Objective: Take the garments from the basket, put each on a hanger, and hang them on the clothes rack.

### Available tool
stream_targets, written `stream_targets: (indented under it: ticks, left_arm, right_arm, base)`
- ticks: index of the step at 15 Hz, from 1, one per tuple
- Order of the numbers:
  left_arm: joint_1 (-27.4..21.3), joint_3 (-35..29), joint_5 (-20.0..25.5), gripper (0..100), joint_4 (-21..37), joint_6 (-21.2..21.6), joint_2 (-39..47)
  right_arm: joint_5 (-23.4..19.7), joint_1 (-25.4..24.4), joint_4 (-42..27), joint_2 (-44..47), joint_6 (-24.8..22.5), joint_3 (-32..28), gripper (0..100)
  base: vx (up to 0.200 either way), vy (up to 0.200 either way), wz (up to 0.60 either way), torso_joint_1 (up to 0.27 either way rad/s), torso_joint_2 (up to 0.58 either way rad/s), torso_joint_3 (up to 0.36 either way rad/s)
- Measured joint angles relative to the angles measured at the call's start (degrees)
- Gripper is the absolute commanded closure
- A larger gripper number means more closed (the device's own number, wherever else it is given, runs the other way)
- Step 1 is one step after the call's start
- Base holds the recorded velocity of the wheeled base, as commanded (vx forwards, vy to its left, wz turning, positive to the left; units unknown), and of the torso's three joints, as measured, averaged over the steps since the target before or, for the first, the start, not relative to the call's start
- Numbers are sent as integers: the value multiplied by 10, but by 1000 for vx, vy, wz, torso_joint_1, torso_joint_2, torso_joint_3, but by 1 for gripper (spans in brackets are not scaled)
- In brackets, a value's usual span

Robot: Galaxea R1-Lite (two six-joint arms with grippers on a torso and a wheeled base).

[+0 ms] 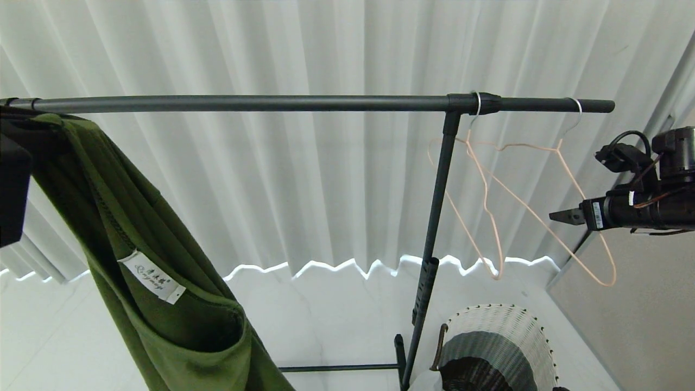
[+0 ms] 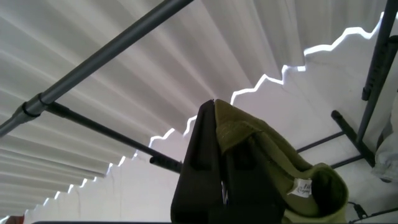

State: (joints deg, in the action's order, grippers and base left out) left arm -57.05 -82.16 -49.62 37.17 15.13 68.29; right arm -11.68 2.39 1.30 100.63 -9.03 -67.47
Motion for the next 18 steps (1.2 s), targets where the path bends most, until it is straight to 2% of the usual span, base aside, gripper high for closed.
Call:
stream_targets:
  ticks: [5, 11, 18]
  left_arm:
    - [0, 0, 0, 100, 0, 0, 4]
    - [0, 0, 0, 100, 0, 0, 4]
    - [0, 5, 0, 100, 0, 0, 1]
  right_arm:
    - [-8, -1, 0, 1, 2, 2, 100]
    - [-7, -3, 0, -3, 33, 3, 100]
    - [-1, -6, -9, -62, 66, 14, 100]
  base:
    - [0, 0, 0, 0, 0, 0]
    - [0, 0, 0, 0, 0, 0]
    - [0, 0, 0, 0, 0, 0]
